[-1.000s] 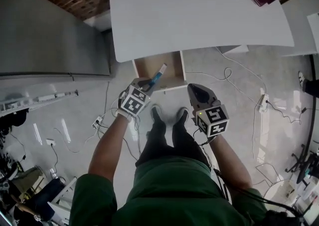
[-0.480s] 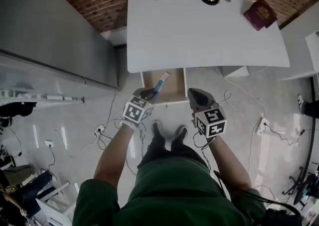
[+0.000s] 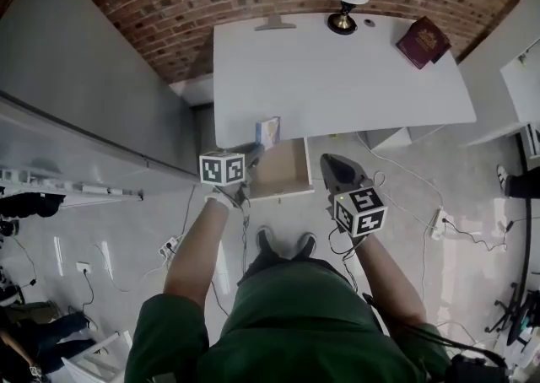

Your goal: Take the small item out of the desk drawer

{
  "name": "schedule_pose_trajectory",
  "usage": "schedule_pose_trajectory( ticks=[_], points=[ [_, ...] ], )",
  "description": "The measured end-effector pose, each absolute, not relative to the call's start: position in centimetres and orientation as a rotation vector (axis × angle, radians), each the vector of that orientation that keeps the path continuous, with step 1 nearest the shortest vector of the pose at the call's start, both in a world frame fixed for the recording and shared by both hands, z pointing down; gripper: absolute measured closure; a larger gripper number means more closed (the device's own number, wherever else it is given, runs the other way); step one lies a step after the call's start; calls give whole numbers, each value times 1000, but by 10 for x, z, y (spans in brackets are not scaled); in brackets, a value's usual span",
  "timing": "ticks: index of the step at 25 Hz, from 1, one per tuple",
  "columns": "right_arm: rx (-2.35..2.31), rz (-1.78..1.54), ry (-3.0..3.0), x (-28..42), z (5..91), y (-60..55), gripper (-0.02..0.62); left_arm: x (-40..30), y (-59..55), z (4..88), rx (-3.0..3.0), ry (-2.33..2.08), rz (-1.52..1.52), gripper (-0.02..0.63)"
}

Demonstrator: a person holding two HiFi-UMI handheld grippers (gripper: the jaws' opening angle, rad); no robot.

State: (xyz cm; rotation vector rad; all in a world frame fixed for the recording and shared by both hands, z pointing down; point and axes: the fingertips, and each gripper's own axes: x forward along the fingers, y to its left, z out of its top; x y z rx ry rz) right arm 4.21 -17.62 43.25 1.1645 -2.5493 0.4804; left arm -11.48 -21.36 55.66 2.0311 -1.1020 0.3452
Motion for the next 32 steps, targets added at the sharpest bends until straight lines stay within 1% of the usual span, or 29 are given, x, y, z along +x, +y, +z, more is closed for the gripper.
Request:
schedule_pose_trajectory(
  ticks=[7, 17, 21, 28, 32],
  points=[
    [1313, 448, -2510, 56, 411, -192, 592, -128, -264, 570, 1919, -1044, 219, 528],
    [1398, 501, -2441, 50, 421, -193, 592, -142, -290, 600, 1703, -890, 19, 528],
    [1414, 522, -2408, 48, 430, -186, 591, -159, -287, 629, 1607, -930, 45, 529],
    [1432, 557, -2374, 48, 445, -180, 592, -165, -290, 650, 1548, -946, 33, 523],
    [1434, 575, -2370, 45, 450, -178, 591, -165, -289, 660, 1540, -970, 93, 521]
  ],
)
